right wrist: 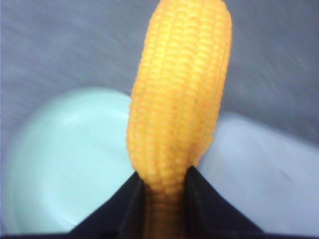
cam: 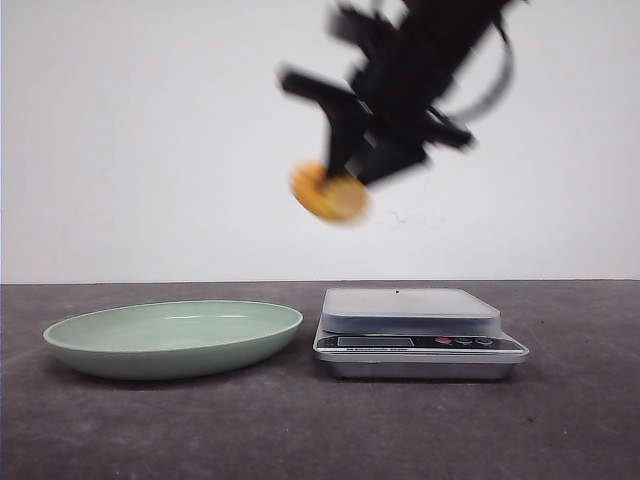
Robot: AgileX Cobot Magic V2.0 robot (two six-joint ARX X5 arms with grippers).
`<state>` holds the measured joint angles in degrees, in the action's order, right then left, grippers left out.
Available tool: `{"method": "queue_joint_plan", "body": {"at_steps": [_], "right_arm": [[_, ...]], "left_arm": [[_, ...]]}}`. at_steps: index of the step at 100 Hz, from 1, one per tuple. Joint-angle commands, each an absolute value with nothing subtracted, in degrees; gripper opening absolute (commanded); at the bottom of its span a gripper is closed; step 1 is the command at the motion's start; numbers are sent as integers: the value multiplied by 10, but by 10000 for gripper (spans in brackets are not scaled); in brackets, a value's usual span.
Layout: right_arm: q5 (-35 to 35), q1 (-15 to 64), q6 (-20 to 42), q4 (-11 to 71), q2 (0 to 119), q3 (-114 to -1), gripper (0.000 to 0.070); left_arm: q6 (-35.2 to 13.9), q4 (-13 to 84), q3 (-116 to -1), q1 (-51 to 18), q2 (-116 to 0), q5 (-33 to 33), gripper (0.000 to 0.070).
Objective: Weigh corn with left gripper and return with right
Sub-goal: 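Lift the corn with the right gripper and carry it over the plate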
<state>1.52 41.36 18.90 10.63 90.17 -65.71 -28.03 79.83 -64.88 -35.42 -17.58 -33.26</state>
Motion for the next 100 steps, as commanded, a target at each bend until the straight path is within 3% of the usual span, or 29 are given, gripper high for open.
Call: {"method": "queue_joint_plan", "body": {"at_steps": [1,34,80,87,100], "right_arm": [[16,441,187,94,907,-670,0],[35,528,226,29,976,-683,0],[53,529,286,-9,1073,-683,2],[63,530,286,-13,1073,-683,95],[63,531,288,-30,1073,-683,486]], "left_arm": [[-275,786,-657,-357,-175,-336,475],[-275,776,-657,-357,-175,-333,475],[-277,776,-657,-357,-175,-329,475],[-277,782,-657,-357,-175,-329,475],[-277,784,-657,-357,-175,-329,475]]}}
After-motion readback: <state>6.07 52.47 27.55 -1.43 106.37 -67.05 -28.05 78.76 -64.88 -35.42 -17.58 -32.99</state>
